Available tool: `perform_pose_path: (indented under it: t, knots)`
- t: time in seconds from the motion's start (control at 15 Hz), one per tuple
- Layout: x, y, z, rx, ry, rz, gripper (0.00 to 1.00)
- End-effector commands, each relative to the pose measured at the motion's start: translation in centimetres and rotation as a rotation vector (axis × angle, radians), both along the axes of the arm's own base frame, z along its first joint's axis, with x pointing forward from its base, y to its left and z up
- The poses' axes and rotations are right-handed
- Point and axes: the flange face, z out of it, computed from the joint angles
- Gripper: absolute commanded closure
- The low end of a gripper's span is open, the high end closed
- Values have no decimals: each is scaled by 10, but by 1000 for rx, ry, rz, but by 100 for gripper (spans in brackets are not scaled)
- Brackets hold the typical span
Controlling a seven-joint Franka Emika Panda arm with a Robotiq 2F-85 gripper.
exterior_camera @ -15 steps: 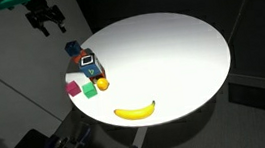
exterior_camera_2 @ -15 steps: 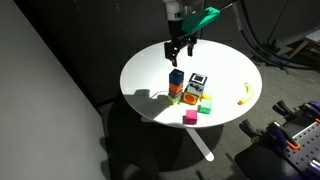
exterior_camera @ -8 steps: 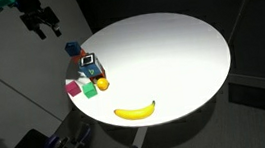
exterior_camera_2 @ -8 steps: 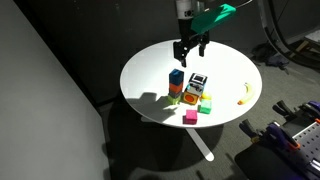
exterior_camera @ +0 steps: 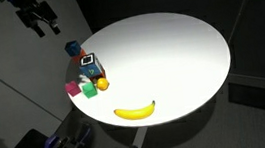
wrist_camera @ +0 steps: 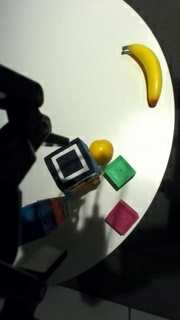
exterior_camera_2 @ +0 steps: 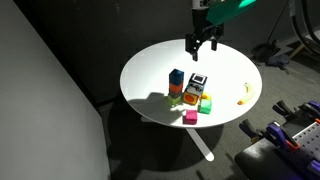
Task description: Pick up the blue block and put it on the orange block
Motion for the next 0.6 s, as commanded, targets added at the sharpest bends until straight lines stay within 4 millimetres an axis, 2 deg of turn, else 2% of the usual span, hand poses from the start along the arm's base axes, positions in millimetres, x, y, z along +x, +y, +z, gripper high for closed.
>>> perform_pose_path:
  t: [0.0, 0.53]
  knots:
    - [-11, -13, 22, 7, -24, -28, 0]
    - [-14, -18, 58, 51, -50, 8, 0]
